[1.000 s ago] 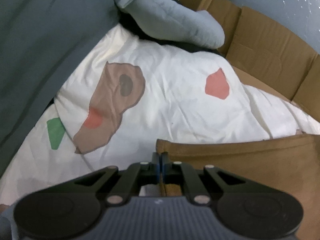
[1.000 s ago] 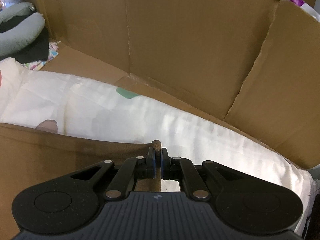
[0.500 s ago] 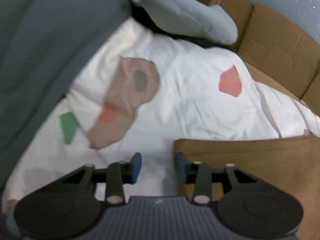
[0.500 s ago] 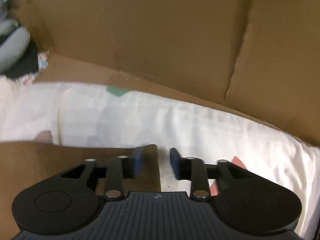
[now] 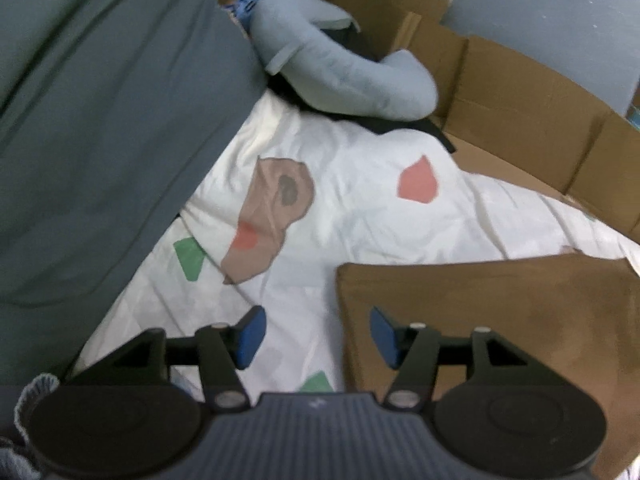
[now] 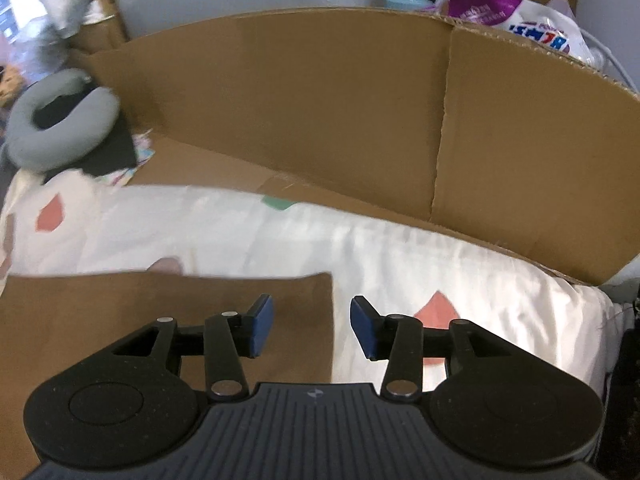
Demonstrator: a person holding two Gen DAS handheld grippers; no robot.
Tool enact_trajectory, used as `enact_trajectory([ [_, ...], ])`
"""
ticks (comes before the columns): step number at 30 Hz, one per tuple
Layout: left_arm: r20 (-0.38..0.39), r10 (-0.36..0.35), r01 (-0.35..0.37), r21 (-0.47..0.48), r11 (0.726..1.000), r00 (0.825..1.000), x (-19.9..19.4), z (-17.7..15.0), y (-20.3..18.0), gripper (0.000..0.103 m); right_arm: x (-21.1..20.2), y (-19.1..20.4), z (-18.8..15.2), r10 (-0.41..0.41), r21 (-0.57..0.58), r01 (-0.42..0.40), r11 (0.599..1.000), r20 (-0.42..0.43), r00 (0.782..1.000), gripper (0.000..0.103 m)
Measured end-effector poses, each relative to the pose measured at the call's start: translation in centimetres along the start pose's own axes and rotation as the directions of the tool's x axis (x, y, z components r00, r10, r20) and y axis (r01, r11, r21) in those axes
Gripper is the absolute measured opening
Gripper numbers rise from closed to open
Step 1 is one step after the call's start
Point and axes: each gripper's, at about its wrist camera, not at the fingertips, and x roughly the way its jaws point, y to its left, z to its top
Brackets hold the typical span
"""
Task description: Fold clothes
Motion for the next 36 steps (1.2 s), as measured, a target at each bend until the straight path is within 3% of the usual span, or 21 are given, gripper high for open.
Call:
enact_trajectory([
  [5, 0.01, -0.016, 0.016, -0.01, 1.0, 1.0, -2.4, -1.4, -2.3, 0.067, -2.6, 0.5, -1.6, 0.011, -0.063, -0.011, 0.998, 0.012, 1.0, 0.05],
  [11, 0.0, -0.043, 0.043, 0.028, 0.999, 0.999, -4.6, -3.3, -5.1, 0.067, -3.9, 1.1, -4.1, 0.134, -0.077, -0.135, 0.988, -0.016, 0.991, 0.05],
  [17, -0.012, -0.074, 0.074, 0.08, 0.994, 0.997, -5.8, -5.3, -6.9, 0.067, -5.2, 3.2, -7.8, 0.207, -0.175, -0.213, 0.961, -0.053, 0.977, 0.05],
  [24, 0.015, -0.118, 0.118, 0.034, 0.992, 0.993, -4.3, -8.3, -7.6, 0.067, -4.5, 5.1, -10.9, 0.179, -0.229, -0.184, 0.956, -0.039, 0.983, 0.049],
  [29, 0.046, -0.13, 0.129, 0.025, 0.991, 0.99, -1.9, -10.6, -8.2, 0.064, -2.7, 5.4, -11.6, 0.18, -0.209, -0.184, 0.961, -0.034, 0.983, 0.028],
  [36, 0.004, -0.16, 0.16, 0.026, 0.987, 0.987, 1.6, -13.7, -8.0, 0.064, 0.0, 5.0, -13.6, 0.136, -0.228, -0.149, 0.962, -0.073, 0.988, 0.022],
])
